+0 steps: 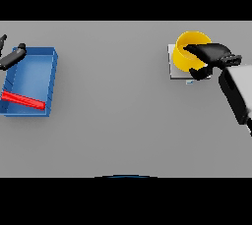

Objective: Pick up the red beaker and tilt it to pour out 1 green nut into yellow bowl. Pick up the yellow bowl and place it on the metallic measuring scale.

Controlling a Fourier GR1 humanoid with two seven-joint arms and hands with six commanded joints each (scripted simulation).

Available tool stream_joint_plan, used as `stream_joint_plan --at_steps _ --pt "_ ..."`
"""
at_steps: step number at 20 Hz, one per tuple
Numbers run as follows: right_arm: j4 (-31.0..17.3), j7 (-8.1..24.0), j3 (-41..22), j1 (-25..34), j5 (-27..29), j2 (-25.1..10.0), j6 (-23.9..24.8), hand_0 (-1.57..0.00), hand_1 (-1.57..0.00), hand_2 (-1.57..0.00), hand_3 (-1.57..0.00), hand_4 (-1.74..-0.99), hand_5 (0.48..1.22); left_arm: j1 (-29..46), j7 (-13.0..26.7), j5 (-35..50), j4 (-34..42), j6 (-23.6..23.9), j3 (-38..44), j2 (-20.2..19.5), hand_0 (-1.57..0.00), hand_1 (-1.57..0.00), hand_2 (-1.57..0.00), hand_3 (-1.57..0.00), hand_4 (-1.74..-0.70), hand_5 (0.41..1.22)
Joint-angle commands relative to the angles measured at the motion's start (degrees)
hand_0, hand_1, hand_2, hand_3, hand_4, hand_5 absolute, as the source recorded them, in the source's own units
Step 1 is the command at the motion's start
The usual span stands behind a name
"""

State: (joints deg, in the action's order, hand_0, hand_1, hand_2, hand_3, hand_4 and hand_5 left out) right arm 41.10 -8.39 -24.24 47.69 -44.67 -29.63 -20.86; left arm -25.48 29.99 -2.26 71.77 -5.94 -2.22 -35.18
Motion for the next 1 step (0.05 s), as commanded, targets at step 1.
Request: stream_joint_plan --at_steps 1 --pt "0.37 0.51 0.20 -0.02 0.32 0.12 -0.44 -0.06 -0.06 -0.05 -0.04 -1.390 0.779 -0.01 -0.22 -0.08 -0.33 0.25 -0.06 0.36 0.00 0.00 0.00 0.00 -0.83 0.760"
